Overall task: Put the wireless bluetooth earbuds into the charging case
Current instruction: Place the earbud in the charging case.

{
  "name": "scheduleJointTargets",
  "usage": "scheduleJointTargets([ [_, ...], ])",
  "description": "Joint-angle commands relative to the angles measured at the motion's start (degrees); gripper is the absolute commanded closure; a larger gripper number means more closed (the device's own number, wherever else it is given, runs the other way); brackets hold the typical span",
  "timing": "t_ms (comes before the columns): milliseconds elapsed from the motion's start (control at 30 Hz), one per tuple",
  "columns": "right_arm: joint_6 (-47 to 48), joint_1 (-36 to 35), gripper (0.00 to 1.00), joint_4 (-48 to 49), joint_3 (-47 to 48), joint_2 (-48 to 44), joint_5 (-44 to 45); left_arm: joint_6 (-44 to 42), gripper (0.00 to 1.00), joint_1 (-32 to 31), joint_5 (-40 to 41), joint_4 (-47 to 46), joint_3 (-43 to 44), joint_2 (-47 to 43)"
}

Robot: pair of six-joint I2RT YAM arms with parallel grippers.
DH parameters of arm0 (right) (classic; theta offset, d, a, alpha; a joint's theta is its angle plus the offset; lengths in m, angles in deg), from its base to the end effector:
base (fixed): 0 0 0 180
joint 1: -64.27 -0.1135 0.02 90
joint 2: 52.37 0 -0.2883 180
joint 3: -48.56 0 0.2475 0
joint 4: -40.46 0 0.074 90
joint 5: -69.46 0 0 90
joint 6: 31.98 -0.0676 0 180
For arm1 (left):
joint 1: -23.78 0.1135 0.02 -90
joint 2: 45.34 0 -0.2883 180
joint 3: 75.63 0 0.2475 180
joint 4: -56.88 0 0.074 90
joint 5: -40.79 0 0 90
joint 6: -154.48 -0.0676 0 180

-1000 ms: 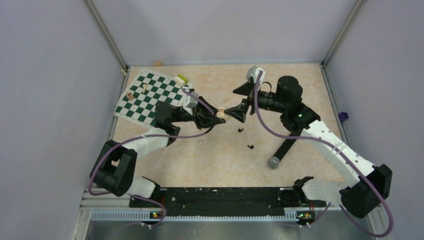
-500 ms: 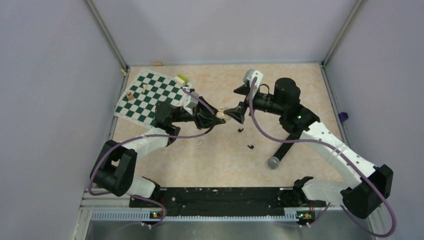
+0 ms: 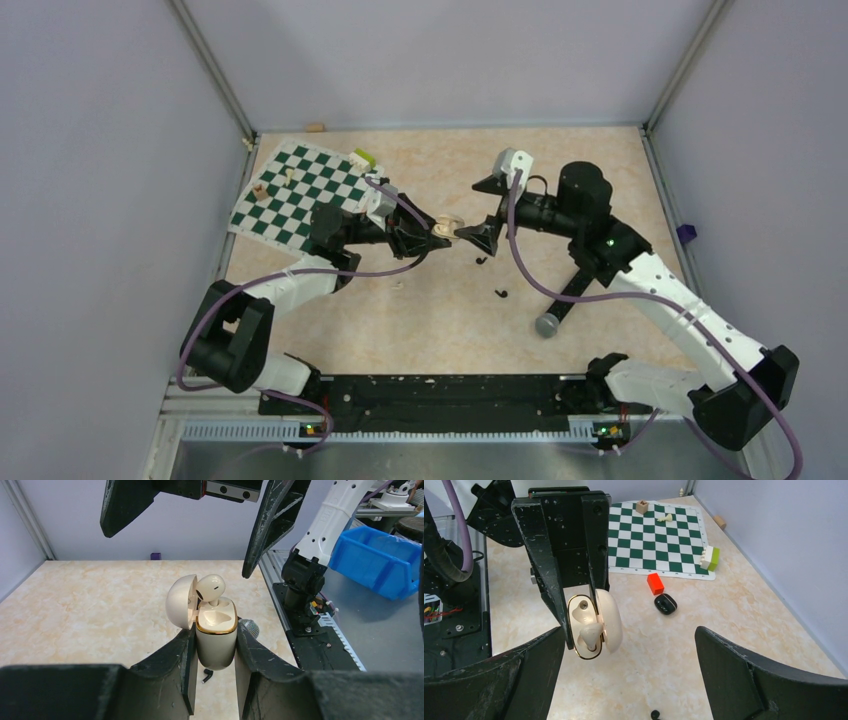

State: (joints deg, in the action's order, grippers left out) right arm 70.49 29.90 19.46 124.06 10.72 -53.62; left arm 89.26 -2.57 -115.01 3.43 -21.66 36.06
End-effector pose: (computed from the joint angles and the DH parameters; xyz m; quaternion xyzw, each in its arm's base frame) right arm 0.1941 0.1775 0.4043 -0.4592 0.5930 0.3306 0.5728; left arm 0.2307 -0.1831 0.3292 0.4667 0.4385 -0.5669 0.5182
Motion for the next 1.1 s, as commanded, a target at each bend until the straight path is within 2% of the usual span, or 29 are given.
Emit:
scheduleJointTargets([
  [0,1.0,0.1,0.01,0.2,0.7,-1.9,-1.6,0.5,1.00,0.1,-0.6,-2.5,0.6,-1.2],
  [167,-1.6,1.3,0.01,-1.6,6.2,-1.4,-7.4,0.5,1.00,0.1,-2.2,-2.2,1.0,-1.1],
  [300,-6.5,2.9,0.12,-3.9,11.7,0.9,-19.5,-1.9,1.00,-0.1,-4.5,3.6,2.4,-1.0],
  [433,-9.4,3.0,0.15,-2.2,8.6,1.7,-27.5,-5.3,1.00,-0.4,-6.1,9.5,3.8,-1.2],
  [533,-3.5,3.0,0.11,-5.5,5.1,2.0,-34.3,-6.5,1.00,-0.5,-6.7,12.3,4.5,-1.5],
  [600,6.0,2.8,0.05,-9.5,2.6,1.1,-32.9,-6.3,1.00,-0.6,-7.1,12.4,4.6,-1.8],
  [667,9.2,2.6,0.02,-10.0,0.8,0.3,-30.1,-6.5,1.00,-0.6,-7.4,12.6,4.6,-2.0],
  [933,11.8,1.4,0.01,-9.0,-1.1,-0.3,-22.1,-6.6,1.00,-0.9,-7.6,12.7,4.5,-2.1],
  [1067,11.9,1.2,0.01,-8.7,-1.9,-0.5,-21.5,-6.7,1.00,-1.2,-7.7,12.7,4.5,-2.0],
])
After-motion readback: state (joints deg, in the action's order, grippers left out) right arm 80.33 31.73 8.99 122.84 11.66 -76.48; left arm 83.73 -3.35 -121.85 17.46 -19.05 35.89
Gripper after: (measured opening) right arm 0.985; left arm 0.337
